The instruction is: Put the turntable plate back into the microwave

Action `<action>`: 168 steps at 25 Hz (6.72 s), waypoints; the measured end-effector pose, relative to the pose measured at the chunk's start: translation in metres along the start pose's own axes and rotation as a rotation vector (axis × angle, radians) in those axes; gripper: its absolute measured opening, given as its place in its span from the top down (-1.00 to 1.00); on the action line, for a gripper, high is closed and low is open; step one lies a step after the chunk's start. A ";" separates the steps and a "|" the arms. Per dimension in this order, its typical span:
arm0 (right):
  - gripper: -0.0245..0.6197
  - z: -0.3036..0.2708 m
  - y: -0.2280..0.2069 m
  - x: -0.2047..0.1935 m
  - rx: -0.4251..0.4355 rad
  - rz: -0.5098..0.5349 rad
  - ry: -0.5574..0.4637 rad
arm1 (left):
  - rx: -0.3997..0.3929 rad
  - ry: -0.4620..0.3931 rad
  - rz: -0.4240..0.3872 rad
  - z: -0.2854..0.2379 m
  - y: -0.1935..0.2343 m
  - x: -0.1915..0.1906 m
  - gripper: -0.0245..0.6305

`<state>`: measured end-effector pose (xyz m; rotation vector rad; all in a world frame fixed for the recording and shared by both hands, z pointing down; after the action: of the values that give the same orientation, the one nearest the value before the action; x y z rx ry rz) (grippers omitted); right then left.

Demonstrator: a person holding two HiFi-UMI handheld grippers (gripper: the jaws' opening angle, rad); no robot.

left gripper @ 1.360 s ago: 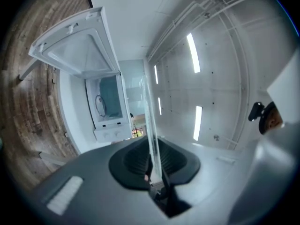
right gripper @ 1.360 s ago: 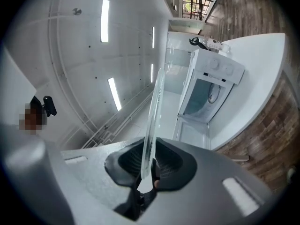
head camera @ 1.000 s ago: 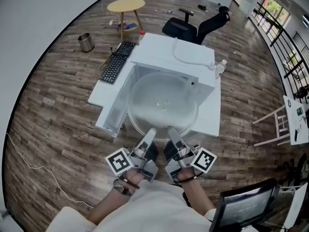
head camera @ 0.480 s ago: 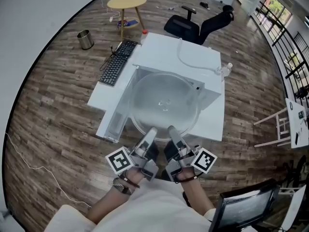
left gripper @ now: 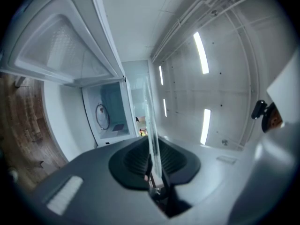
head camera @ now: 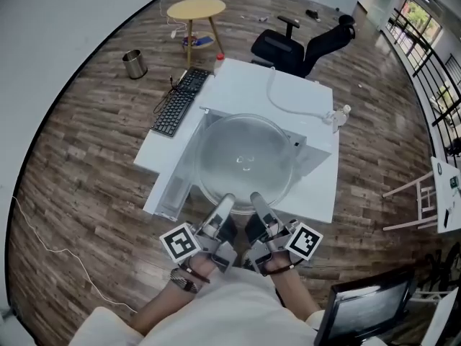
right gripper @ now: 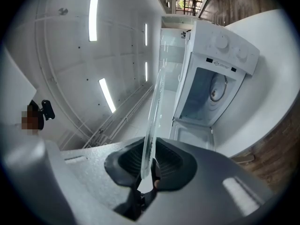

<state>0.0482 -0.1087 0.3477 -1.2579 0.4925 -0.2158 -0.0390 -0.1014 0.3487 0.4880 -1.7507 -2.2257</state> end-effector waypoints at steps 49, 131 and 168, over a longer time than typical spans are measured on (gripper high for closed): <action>0.75 -0.010 -0.020 0.019 0.108 -0.001 0.256 | 0.016 -0.190 -0.090 -0.004 0.018 -0.015 0.75; 0.73 -0.065 -0.195 0.047 -0.056 0.055 0.084 | 0.066 0.060 -0.113 -0.092 0.193 0.010 0.69; 0.72 -0.087 -0.224 0.063 -0.136 -0.035 0.024 | 0.108 0.063 -0.161 -0.126 0.215 0.020 0.63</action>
<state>0.0875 -0.2781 0.5252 -1.3987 0.5135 -0.2301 -0.0034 -0.2711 0.5285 0.7388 -1.8653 -2.2015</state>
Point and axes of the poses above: the fingertips, and each gripper's own axes: z backward along the fingers, y to its left, x out of its top, the point moved 2 cm from there along z, backward along the fingers, and after that the axes turned 12 degrees about -y, right-handed, at the moved point
